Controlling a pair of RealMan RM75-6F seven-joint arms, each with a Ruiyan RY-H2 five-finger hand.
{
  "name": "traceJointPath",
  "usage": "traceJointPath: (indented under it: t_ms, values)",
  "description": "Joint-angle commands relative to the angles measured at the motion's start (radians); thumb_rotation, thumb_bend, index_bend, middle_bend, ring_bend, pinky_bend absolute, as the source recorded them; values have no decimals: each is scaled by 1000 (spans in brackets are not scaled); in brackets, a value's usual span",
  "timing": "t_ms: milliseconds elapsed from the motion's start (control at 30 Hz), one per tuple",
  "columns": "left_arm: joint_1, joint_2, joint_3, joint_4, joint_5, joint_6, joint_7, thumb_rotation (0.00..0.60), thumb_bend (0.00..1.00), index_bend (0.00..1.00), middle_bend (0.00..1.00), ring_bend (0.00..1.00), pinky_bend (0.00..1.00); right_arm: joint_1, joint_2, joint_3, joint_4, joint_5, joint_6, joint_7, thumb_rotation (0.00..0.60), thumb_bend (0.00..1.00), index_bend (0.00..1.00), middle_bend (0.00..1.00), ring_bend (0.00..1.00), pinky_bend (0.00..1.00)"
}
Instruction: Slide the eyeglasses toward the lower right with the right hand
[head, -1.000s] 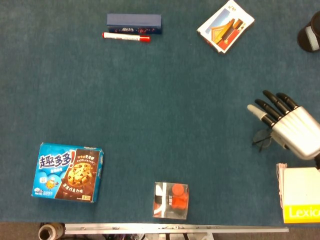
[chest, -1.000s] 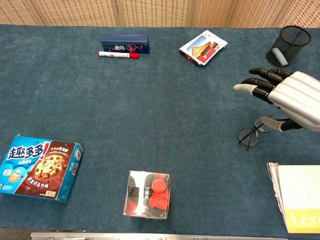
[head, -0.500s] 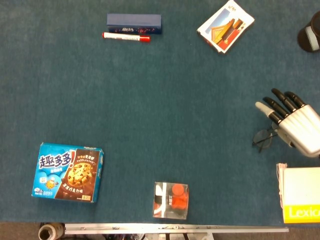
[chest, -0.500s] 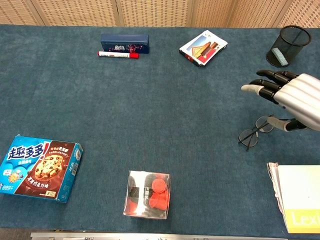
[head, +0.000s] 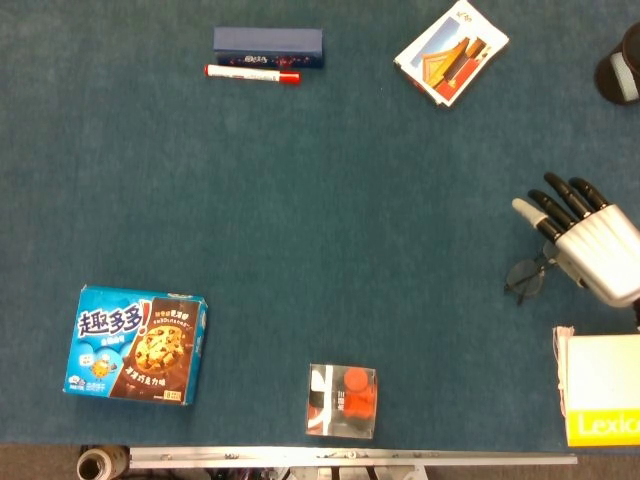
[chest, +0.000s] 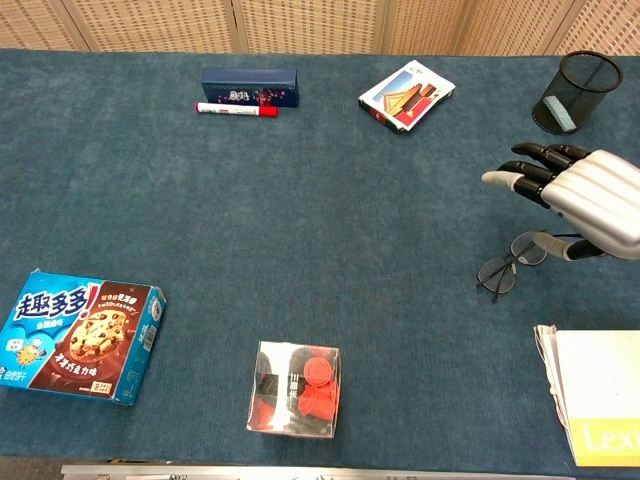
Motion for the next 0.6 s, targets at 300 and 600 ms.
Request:
traceJointPath:
  t_ms: [300,600]
  values:
    - [3,2,-1,0,-2,3,-9,600,222,441,290,300,457,14,-25,9,20,31,-36,-27,600,275,156,202,75,189]
    - [4,2,-2,1,-3,5,-10,600,222,441,290,300,457,22,-55,11,65,56,-60,-31,600,276,156,202,75,189]
